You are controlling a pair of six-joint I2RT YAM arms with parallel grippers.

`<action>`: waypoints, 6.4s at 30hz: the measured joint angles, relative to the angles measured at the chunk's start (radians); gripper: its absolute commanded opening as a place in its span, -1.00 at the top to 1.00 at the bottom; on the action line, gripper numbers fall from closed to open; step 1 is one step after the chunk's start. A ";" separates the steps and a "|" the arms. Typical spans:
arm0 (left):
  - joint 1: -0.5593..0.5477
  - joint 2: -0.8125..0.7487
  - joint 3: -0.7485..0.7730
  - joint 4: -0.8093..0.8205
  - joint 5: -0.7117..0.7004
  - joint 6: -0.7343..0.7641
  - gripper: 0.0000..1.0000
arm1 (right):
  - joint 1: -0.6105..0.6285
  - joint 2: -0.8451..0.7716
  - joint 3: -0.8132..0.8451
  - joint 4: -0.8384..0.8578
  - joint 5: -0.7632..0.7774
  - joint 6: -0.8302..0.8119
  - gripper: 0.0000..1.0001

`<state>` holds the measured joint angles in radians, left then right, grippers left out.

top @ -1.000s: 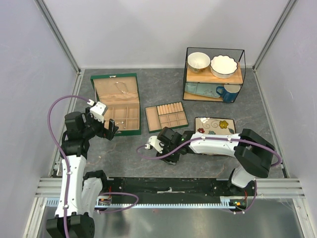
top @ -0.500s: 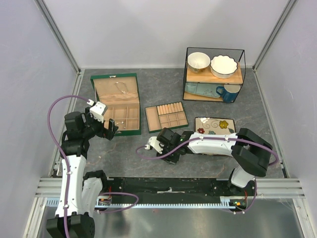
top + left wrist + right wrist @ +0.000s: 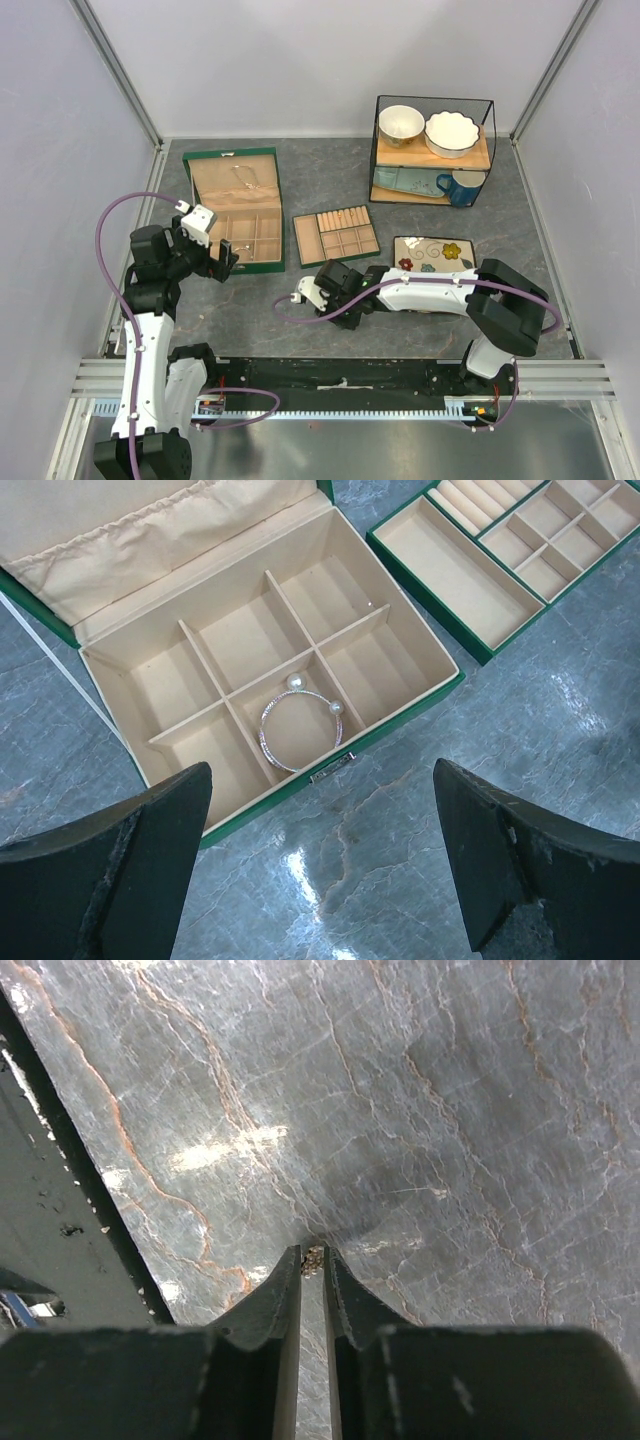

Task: Organize the mixed jewelry

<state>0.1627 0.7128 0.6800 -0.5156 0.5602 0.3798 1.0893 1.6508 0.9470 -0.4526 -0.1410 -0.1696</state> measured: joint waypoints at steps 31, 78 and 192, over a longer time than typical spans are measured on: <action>0.000 0.014 -0.009 0.046 0.065 -0.008 -0.96 | -0.293 0.032 0.348 -0.020 0.235 -0.014 0.73; 0.000 0.027 -0.029 0.078 0.079 -0.016 -0.96 | -0.386 0.323 0.492 0.055 0.216 -0.002 0.70; 0.450 0.197 -0.206 -0.423 -0.119 0.721 -0.81 | -0.524 -0.166 0.285 -0.095 0.033 -0.060 0.01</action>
<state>0.6128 0.9100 0.4740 -0.9390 0.4412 1.1011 0.5655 1.4849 1.2324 -0.5480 -0.1078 -0.2295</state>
